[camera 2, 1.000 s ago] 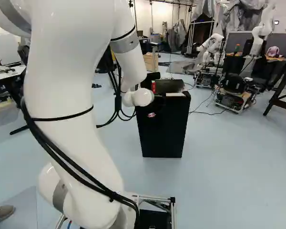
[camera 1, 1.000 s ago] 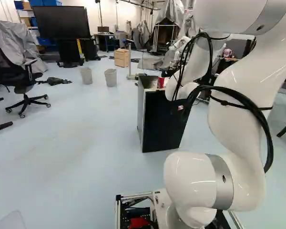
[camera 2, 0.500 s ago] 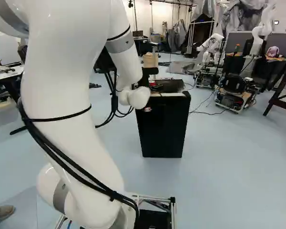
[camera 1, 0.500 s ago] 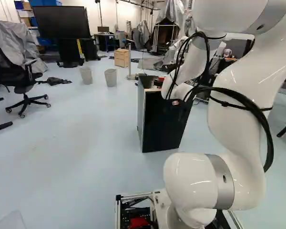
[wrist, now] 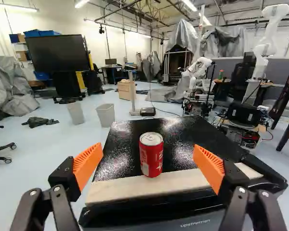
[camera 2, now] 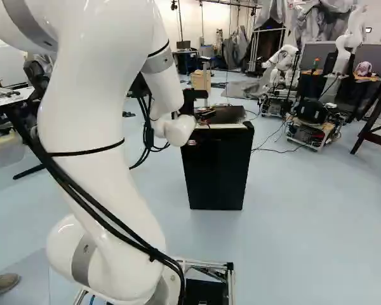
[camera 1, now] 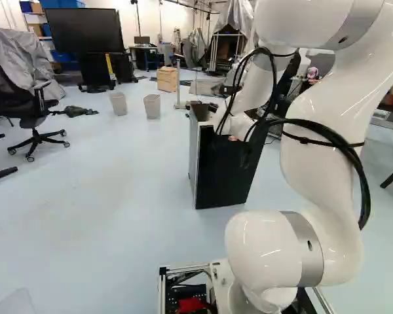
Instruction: Grab a drink from the fridge
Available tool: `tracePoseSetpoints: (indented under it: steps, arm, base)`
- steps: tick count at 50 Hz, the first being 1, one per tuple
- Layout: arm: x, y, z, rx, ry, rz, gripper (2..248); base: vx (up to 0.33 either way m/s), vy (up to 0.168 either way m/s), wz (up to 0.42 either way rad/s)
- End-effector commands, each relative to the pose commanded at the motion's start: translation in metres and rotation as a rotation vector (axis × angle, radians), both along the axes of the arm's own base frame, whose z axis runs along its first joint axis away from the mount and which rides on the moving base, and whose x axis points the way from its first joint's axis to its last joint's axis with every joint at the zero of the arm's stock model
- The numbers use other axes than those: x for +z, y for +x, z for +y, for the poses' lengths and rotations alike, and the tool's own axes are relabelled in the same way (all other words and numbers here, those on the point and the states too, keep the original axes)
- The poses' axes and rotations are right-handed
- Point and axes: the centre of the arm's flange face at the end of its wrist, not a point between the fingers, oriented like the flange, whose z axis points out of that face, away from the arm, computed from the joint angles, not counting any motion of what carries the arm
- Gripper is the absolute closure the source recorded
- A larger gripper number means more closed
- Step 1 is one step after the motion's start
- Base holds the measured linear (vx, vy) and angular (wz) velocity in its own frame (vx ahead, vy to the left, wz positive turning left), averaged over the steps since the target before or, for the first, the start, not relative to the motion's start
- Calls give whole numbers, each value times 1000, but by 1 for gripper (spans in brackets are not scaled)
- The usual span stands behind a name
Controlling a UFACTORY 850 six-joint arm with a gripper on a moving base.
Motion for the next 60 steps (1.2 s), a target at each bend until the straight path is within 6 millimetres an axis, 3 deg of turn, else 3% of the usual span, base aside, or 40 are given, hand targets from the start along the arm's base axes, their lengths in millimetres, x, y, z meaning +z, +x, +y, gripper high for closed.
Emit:
tracePoseSetpoints:
  steps: [29,60]
  arm:
    - [-35,34,20,35,10,39,3]
    - [-67,79,-2,4,12,51,3]
  base:
    - [0,0,0]
    - [0,0,0]
